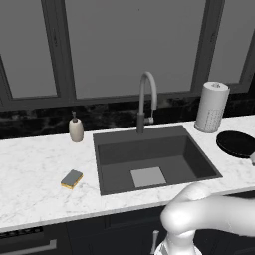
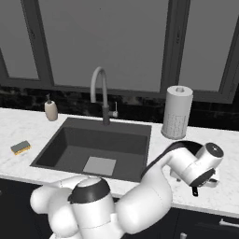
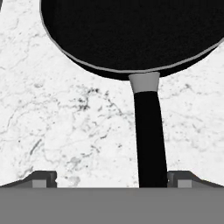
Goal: Pick the pan and sponge and place them into the sink. Then turn on the water.
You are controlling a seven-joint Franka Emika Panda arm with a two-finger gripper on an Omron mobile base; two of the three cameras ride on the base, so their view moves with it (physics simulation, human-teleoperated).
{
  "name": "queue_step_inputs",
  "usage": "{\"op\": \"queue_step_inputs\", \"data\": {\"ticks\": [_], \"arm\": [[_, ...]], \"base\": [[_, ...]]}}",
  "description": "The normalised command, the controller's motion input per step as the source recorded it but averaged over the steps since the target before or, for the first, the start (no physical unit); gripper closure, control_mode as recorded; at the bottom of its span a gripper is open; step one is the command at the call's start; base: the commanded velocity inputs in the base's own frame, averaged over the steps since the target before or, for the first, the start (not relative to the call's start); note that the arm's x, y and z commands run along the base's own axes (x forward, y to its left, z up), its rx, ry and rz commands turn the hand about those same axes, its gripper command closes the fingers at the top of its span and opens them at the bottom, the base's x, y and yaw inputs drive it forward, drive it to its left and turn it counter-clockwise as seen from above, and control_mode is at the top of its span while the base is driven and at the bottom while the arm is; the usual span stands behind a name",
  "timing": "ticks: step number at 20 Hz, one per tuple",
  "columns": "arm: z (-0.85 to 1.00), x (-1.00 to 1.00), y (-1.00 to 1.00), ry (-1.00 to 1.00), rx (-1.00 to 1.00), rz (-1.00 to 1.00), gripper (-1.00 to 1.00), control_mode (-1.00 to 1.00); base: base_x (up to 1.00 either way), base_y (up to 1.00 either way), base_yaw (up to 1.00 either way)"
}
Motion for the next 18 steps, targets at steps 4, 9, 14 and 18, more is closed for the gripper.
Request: {"op": "queue_step_inputs", "data": {"ticks": [4, 9, 14, 18], "arm": [[-0.06, 0.12, -0.16, -0.09, 0.02, 0.00, -1.00, -1.00], [-0.33, 0.14, -0.09, -0.08, 0.00, 0.01, -1.00, -1.00], [-0.26, 0.24, -0.10, -0.02, 0.01, 0.03, -1.00, -1.00], [-0.05, 0.28, -0.27, -0.02, 0.08, 0.06, -1.00, -1.00]], "base": [[0.00, 0.00, 0.00], [0.00, 0.00, 0.00], [0.00, 0.00, 0.00], [0.00, 0.00, 0.00]]}}
